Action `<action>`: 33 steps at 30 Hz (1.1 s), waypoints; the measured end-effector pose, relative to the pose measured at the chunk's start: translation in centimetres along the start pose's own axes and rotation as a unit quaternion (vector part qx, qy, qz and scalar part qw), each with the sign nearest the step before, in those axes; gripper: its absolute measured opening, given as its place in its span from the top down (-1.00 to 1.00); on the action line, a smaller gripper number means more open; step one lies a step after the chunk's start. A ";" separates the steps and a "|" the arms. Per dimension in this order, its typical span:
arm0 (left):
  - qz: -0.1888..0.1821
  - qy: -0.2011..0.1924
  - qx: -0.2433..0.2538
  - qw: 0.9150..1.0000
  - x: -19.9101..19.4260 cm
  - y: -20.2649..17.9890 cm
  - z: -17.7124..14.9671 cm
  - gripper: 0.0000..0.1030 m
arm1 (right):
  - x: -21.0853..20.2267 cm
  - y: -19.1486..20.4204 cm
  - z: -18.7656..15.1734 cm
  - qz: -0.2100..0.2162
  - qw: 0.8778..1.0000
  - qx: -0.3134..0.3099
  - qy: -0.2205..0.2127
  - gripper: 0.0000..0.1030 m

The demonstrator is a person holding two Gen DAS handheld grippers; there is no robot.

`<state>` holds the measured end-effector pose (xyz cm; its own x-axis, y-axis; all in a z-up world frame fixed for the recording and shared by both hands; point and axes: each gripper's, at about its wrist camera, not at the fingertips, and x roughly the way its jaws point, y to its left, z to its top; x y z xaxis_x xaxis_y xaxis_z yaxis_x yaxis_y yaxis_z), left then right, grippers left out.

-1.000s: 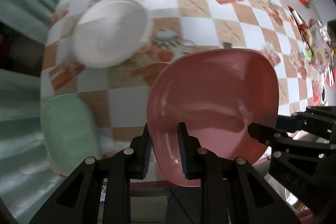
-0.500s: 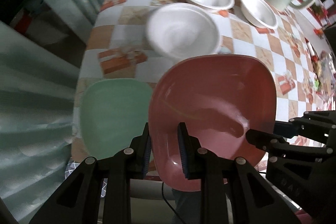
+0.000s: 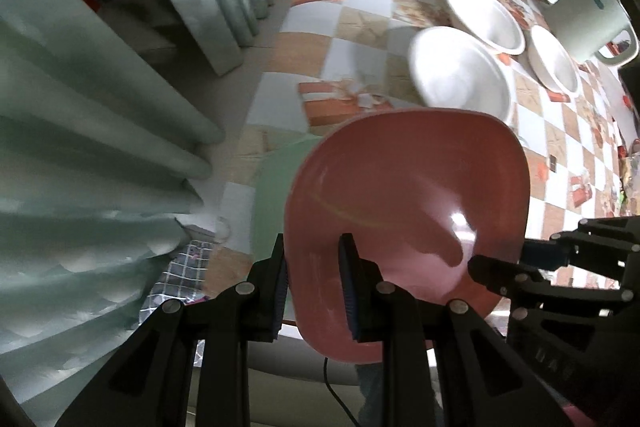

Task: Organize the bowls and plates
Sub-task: 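Lower the pink plate onto the green plate and open both grippers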

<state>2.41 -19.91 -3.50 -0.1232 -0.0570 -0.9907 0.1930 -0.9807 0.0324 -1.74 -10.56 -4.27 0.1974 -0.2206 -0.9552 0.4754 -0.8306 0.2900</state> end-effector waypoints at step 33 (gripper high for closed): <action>0.028 0.005 -0.026 0.999 0.5 1.9 0.3 -0.84 | 0.0 -0.9 -0.9 -0.021 0.999 -0.028 0.024 -1.00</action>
<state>2.43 -21.89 -3.89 -0.1002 -0.1095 -0.9889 0.2496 -0.9649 0.0815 -1.41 -9.38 -4.45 0.2173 -0.1606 -0.9628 0.5312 -0.8081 0.2547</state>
